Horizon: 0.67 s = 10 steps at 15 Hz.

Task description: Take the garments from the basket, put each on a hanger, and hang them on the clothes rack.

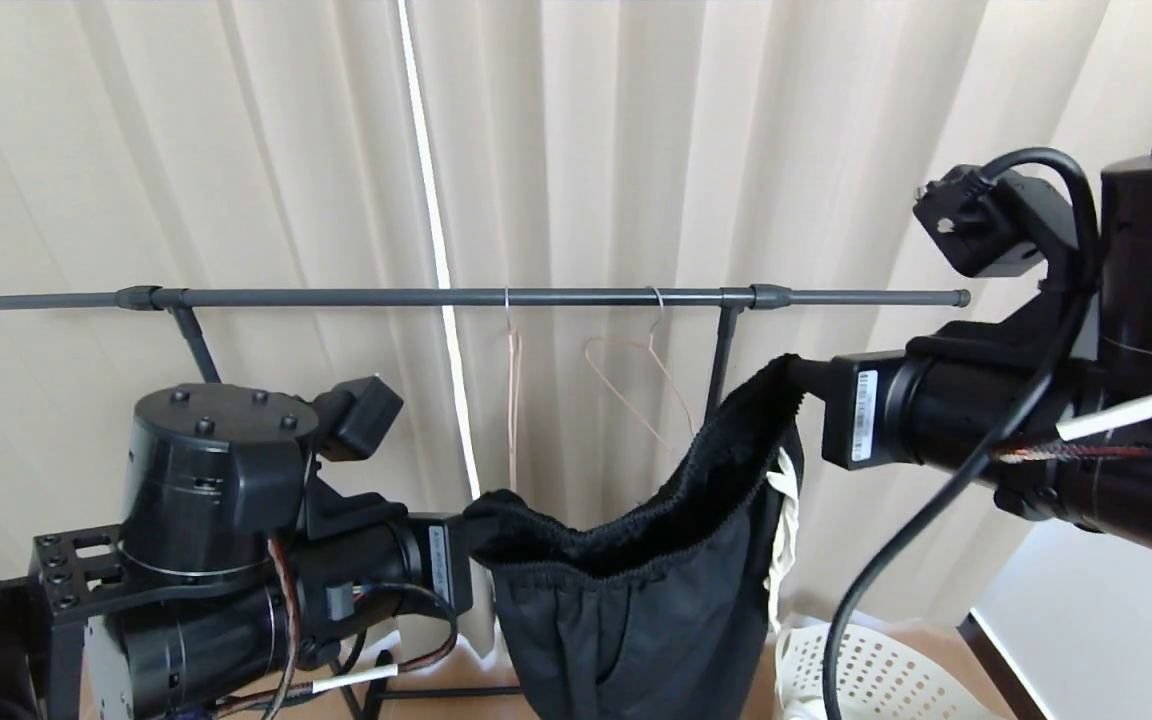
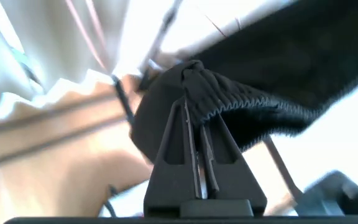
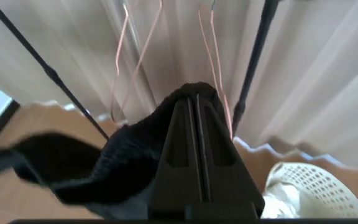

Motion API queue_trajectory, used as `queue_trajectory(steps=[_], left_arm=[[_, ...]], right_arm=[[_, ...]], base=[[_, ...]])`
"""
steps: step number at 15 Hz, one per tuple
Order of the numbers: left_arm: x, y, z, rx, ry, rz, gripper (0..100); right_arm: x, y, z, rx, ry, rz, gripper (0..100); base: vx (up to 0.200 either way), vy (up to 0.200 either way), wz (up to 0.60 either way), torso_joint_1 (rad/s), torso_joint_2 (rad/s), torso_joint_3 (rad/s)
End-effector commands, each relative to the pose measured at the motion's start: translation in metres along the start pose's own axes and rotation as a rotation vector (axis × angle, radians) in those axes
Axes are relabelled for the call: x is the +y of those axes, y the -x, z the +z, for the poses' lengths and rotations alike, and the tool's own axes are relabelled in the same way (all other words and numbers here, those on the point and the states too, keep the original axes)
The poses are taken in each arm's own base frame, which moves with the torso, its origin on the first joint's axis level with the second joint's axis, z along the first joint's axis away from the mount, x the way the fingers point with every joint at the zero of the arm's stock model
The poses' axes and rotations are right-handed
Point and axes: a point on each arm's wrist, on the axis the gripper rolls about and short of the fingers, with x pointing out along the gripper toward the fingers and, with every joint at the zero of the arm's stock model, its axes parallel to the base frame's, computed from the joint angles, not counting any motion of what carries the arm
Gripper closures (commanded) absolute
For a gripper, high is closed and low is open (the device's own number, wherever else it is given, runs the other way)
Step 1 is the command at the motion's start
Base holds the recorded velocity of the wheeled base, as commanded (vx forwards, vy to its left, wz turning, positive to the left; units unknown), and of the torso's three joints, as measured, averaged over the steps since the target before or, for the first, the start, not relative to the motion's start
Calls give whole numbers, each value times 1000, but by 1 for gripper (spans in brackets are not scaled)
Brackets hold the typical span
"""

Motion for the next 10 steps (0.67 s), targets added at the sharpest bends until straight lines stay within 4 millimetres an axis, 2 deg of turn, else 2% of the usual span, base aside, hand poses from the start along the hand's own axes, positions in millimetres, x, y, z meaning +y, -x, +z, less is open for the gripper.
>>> queue_trajectory(steps=[1, 2, 3, 4, 7, 8, 10], left_arm=[[0, -4, 13, -46, -23, 39, 100], [0, -4, 13, -46, -23, 39, 100], [-8, -10, 31, -113, -68, 68, 100], [-13, -11, 40, -138, -67, 61, 100], [-17, -11, 39, -122, -73, 56, 100], [-17, -10, 40, -125, -71, 55, 100], [-21, -10, 40, -135, -72, 65, 100]], right_arm=[[-4, 16, -8, 22, 24, 18, 100], [-4, 16, -8, 22, 24, 18, 100], [-3, 20, -12, 60, 65, 23, 100], [-2, 19, -15, 78, 77, 20, 100], [1, 18, -26, 120, 138, 27, 100], [0, 18, -28, 127, 157, 26, 0], [-3, 16, -42, 170, 258, 24, 0]], base=[[0, 0, 0, 0, 0, 0], [0, 0, 0, 0, 0, 0], [0, 0, 0, 0, 0, 0], [0, 0, 0, 0, 0, 0], [0, 0, 0, 0, 0, 0], [0, 0, 0, 0, 0, 0], [0, 0, 0, 0, 0, 0]])
